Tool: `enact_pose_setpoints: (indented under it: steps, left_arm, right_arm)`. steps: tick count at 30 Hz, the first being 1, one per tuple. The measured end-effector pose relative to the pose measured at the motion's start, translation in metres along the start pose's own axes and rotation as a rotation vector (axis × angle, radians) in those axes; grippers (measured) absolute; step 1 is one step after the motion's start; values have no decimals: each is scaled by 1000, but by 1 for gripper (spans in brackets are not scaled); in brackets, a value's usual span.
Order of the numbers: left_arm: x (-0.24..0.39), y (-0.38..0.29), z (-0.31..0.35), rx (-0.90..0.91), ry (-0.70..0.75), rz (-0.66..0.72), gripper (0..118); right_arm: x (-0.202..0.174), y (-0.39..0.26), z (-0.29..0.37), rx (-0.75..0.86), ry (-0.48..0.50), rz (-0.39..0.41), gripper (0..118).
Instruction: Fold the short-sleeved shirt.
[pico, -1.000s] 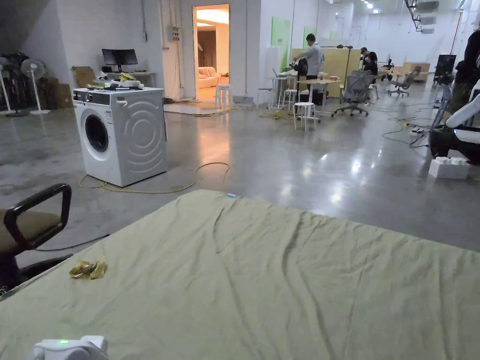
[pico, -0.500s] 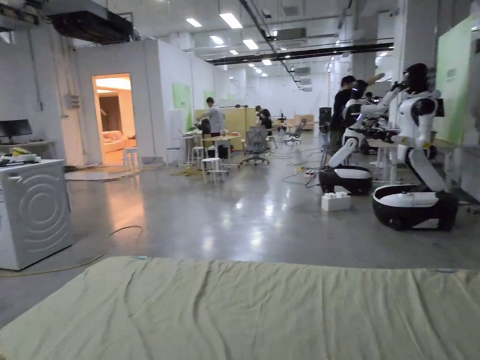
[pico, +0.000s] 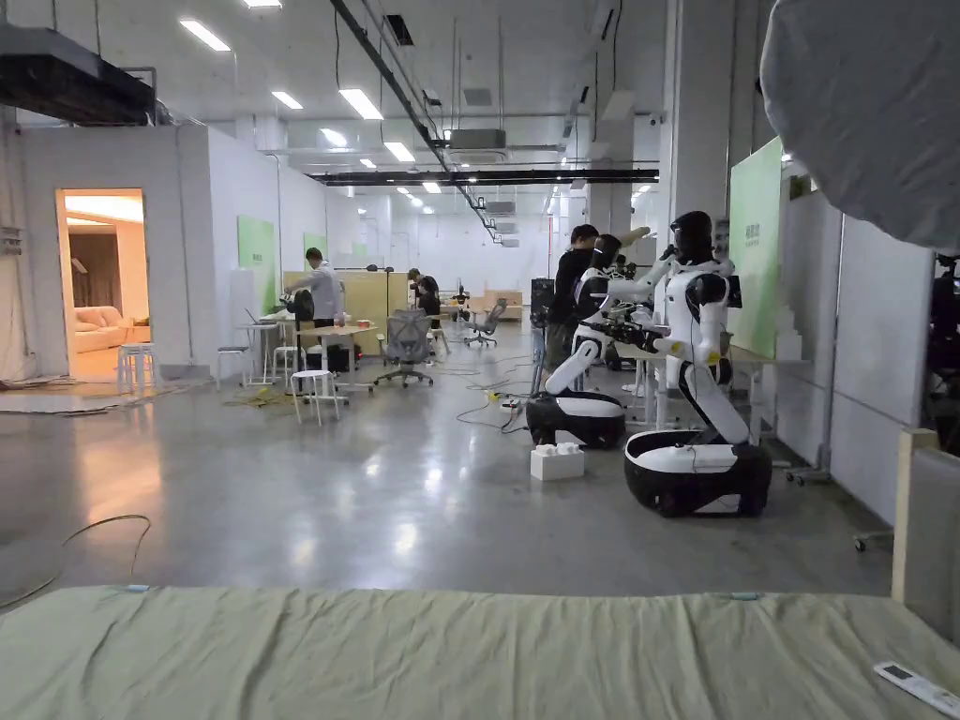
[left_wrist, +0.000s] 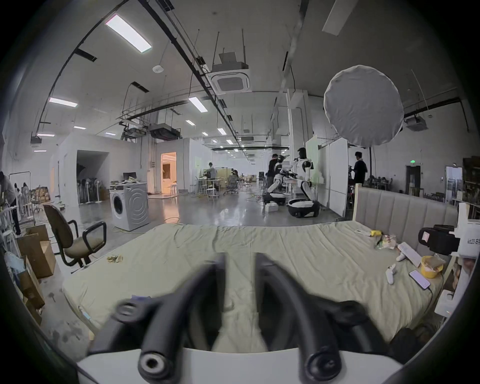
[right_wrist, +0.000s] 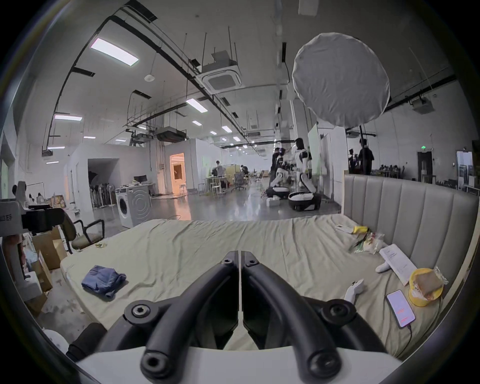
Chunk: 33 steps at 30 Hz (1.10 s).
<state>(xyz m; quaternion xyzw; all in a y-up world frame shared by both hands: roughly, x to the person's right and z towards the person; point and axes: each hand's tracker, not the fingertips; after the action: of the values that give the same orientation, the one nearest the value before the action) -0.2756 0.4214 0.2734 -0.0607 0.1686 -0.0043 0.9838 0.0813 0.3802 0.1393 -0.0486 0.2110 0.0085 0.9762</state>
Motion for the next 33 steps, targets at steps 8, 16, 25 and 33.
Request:
enact_pose_setpoints:
  steps: [8,16,25,33]
  left_arm:
    - [9,2,5,11,-68,-28,0]
    - [22,-2,2,18,-120,-30,7]
    - [20,-3,0,40,-154,8,107]
    - [19,-4,1,64,-145,-25,118]
  right_arm:
    - [-23,10,8,-7,-12,18,2]
    - [-19,1,9,-4,44,-128,39]
    - [-12,5,11,7,-9,-195,96]
    - [-13,0,6,4,-5,-194,118]
